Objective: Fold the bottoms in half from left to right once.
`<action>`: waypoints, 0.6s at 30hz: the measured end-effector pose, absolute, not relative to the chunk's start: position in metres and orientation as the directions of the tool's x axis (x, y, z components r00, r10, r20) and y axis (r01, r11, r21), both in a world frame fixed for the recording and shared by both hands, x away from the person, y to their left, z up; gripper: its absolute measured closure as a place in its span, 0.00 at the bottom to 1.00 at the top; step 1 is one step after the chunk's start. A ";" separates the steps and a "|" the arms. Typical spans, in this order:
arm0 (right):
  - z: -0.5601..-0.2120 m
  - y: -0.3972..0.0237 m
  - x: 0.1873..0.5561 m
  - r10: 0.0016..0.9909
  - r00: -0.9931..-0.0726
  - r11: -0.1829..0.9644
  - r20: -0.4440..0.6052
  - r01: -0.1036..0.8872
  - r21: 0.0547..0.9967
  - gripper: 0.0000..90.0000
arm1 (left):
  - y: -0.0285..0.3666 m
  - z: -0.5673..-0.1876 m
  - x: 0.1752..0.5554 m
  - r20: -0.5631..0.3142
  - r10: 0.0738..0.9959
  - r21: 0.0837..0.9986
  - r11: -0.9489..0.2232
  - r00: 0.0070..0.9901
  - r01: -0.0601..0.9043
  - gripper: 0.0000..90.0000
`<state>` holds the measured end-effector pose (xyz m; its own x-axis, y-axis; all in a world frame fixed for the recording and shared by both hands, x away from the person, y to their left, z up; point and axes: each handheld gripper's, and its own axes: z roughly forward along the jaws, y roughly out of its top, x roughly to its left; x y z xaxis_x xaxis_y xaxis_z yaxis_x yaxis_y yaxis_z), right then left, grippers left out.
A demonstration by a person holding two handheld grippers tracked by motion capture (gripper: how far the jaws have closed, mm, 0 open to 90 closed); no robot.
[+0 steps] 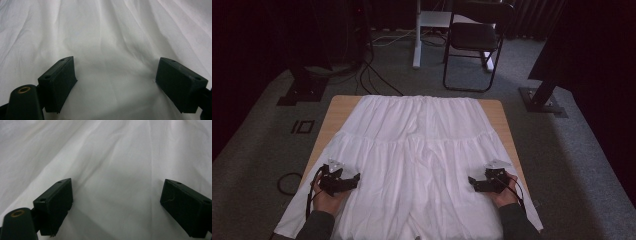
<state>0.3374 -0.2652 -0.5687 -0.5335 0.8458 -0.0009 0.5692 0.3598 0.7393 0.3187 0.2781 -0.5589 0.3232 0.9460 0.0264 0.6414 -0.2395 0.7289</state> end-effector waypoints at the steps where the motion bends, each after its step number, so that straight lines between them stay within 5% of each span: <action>1: -0.569 -0.265 0.337 0.846 -0.534 0.360 -0.001 0.569 0.739 0.12 | 0.278 -0.559 0.319 0.026 0.946 0.729 -0.239 0.323 0.641 0.18; 13: -0.569 -0.265 0.337 0.846 -0.534 0.358 -0.001 0.567 0.742 0.14 | 0.278 -0.559 0.318 0.026 0.946 0.730 -0.238 0.323 0.641 0.20; 18: -0.569 -0.265 0.337 0.846 -0.533 0.358 -0.001 0.567 0.742 0.14 | 0.277 -0.552 0.312 0.034 0.935 0.734 -0.263 0.352 0.627 0.43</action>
<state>0.3368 -0.2654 -0.5687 -0.5330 0.8461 -0.0008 0.5667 0.3577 0.7422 0.3123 0.2771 -0.5521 0.3524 0.9353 0.0337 0.6269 -0.2626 0.7335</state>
